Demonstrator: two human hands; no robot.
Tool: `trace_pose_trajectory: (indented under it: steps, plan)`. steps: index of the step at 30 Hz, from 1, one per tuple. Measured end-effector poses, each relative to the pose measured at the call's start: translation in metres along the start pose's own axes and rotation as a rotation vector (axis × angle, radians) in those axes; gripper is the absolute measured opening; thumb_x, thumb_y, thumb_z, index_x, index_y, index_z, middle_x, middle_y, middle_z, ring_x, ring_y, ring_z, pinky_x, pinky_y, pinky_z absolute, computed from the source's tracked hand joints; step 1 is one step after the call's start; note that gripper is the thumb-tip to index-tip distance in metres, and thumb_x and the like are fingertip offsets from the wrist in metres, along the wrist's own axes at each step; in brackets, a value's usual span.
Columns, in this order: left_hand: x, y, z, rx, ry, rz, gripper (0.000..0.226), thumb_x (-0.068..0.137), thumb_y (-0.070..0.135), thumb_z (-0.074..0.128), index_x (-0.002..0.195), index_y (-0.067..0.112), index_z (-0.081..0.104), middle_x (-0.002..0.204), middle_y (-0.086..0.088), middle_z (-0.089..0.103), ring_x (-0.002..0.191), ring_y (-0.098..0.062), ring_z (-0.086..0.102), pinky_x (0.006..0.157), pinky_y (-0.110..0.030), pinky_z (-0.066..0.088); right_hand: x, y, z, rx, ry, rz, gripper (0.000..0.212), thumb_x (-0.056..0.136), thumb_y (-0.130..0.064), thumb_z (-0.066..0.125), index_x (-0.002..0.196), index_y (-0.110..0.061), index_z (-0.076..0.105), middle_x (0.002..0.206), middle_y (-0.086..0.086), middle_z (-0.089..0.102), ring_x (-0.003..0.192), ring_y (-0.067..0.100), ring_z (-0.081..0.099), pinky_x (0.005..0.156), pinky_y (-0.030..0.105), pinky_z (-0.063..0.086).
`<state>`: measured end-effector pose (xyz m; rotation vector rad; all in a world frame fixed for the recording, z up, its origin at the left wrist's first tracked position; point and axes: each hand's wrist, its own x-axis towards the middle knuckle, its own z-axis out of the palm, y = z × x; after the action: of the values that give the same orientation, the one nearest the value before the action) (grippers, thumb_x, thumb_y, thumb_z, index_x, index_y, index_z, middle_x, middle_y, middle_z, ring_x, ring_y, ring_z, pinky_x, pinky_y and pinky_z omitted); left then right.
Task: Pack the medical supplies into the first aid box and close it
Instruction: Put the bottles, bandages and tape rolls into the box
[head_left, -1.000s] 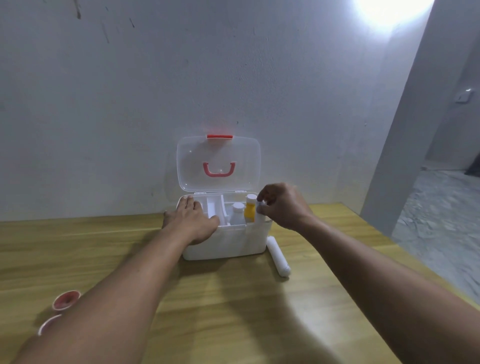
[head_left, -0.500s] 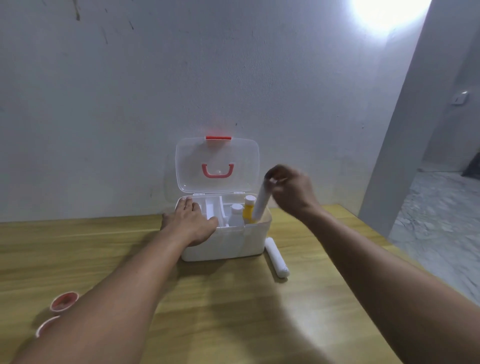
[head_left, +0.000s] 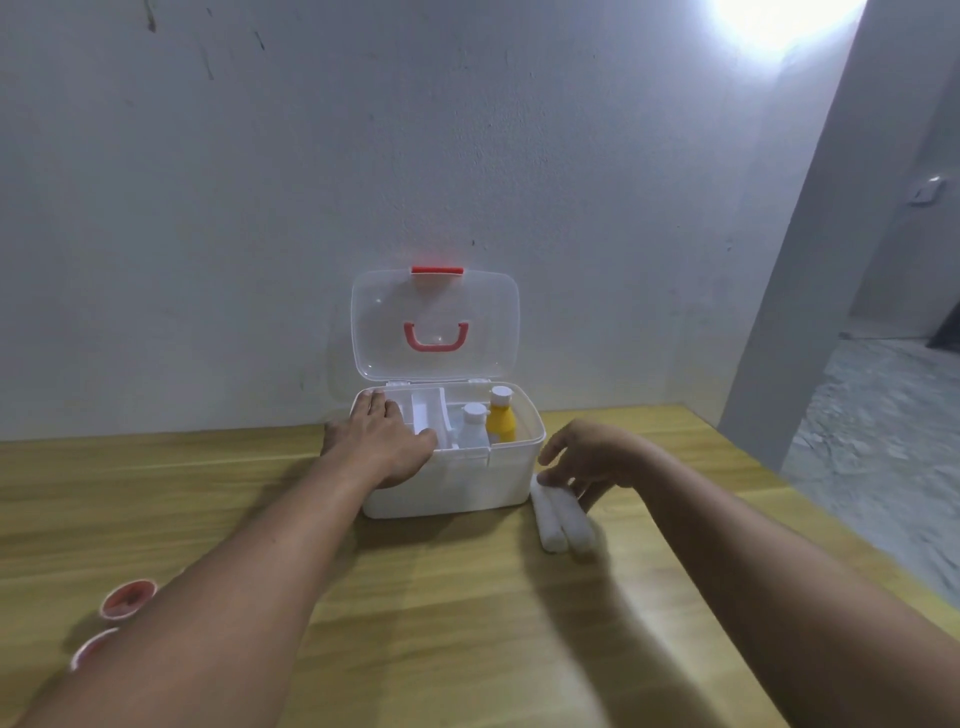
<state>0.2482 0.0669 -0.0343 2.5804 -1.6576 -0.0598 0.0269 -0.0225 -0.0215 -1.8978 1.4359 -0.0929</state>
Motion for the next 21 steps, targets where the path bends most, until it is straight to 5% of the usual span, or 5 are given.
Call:
trace_pose_trajectory:
  steps: [5, 11, 14, 17, 21]
  plan:
    - [0.001, -0.001, 0.0, -0.002, -0.001, 0.001, 0.078, 0.093, 0.054, 0.019, 0.154, 0.007, 0.007, 0.164, -0.006, -0.004, 0.151, -0.018, -0.005, 0.118, -0.049, 0.018, 0.003, -0.001, 0.001, -0.088, -0.133, 0.034, 0.04, 0.088, -0.011, 0.067, 0.125, -0.004, 0.057, 0.103, 0.02, 0.063, 0.082, 0.033, 0.064, 0.07, 0.04, 0.059]
    - [0.0, 0.0, -0.001, -0.012, 0.005, -0.002, 0.078, 0.093, 0.054, 0.019, 0.154, 0.007, 0.009, 0.164, -0.005, -0.004, 0.151, -0.017, -0.006, 0.118, -0.049, 0.019, 0.005, 0.01, -0.003, 0.109, -0.006, 0.001, 0.009, 0.081, 0.002, 0.066, 0.089, 0.0, 0.067, 0.079, 0.017, 0.063, 0.058, 0.03, 0.066, 0.047, 0.031, 0.057]
    - [-0.003, 0.0, -0.002, -0.015, 0.005, -0.002, 0.077, 0.093, 0.053, 0.019, 0.154, 0.007, 0.009, 0.164, -0.005, -0.004, 0.151, -0.017, -0.005, 0.118, -0.049, 0.019, -0.001, 0.011, -0.005, 0.133, -0.026, 0.007, 0.009, 0.081, -0.002, 0.071, 0.089, -0.001, 0.067, 0.081, 0.017, 0.066, 0.058, 0.028, 0.067, 0.051, 0.034, 0.06]
    - [-0.004, 0.001, -0.003, -0.013, 0.004, -0.002, 0.077, 0.093, 0.053, 0.02, 0.154, 0.007, 0.009, 0.164, -0.005, -0.004, 0.151, -0.017, -0.005, 0.118, -0.048, 0.02, -0.007, 0.008, -0.003, 0.17, -0.106, 0.063, 0.035, 0.077, -0.006, 0.078, 0.105, 0.011, 0.065, 0.09, 0.021, 0.067, 0.06, 0.03, 0.07, 0.054, 0.032, 0.06]
    - [-0.003, 0.001, -0.003, -0.011, 0.002, -0.005, 0.078, 0.093, 0.053, 0.02, 0.154, 0.007, 0.008, 0.164, -0.005, -0.004, 0.151, -0.017, -0.005, 0.118, -0.048, 0.02, -0.015, -0.001, 0.008, 0.223, -0.164, 0.129, 0.017, 0.077, -0.011, 0.079, 0.08, 0.002, 0.069, 0.088, 0.022, 0.065, 0.06, 0.028, 0.07, 0.068, 0.031, 0.062]
